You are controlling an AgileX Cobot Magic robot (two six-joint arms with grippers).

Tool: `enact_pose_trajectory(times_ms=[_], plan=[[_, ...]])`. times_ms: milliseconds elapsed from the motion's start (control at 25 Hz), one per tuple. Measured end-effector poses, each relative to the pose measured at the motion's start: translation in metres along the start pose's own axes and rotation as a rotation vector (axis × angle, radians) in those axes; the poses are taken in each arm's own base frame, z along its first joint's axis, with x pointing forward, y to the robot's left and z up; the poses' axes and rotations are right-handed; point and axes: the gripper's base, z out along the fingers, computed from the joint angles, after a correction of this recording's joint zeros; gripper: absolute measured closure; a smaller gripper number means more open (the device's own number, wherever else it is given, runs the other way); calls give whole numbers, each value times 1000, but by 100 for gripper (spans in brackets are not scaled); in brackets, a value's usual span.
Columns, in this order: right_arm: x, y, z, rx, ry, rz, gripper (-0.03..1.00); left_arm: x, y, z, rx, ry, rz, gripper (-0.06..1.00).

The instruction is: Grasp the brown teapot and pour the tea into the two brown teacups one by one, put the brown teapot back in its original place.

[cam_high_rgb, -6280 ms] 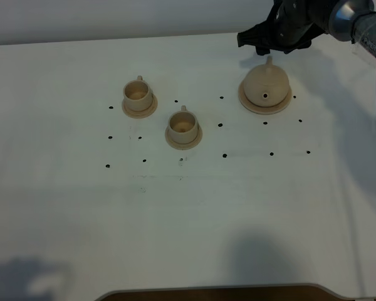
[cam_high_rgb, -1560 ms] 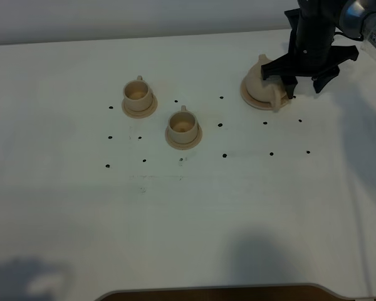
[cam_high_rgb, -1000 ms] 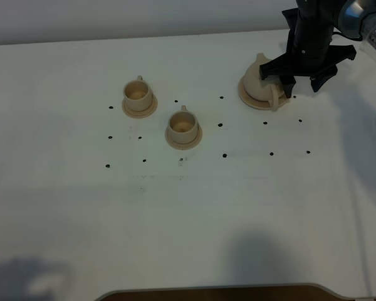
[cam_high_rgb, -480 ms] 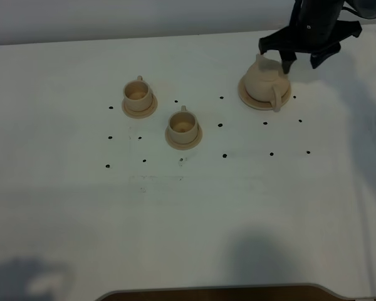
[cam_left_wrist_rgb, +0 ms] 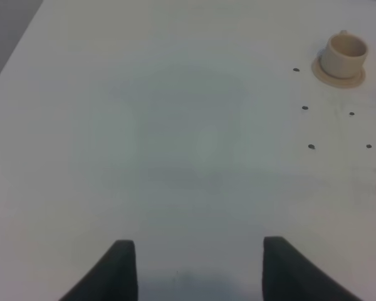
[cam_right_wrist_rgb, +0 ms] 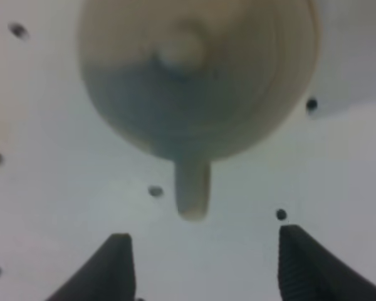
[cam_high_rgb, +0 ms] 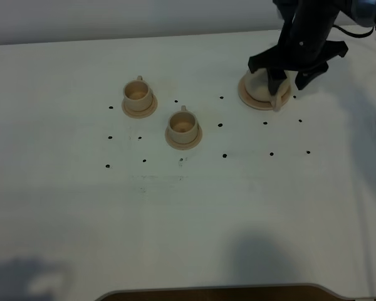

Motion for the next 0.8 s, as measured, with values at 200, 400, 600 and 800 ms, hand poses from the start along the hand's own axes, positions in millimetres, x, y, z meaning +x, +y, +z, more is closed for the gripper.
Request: enact_pose_trajectory(times_ms=[200, 400, 600, 800], plan=[[0, 0, 0, 0, 0, -17, 45, 0, 0, 0, 0, 0, 0, 46], [0, 2, 1, -14, 2, -27, 45, 0, 0, 0, 0, 0, 0, 46], [0, 1, 20, -25, 34, -28, 45, 0, 0, 0, 0, 0, 1, 46], [-3, 0, 24, -19, 0, -36, 45, 0, 0, 0, 0, 0, 0, 46]])
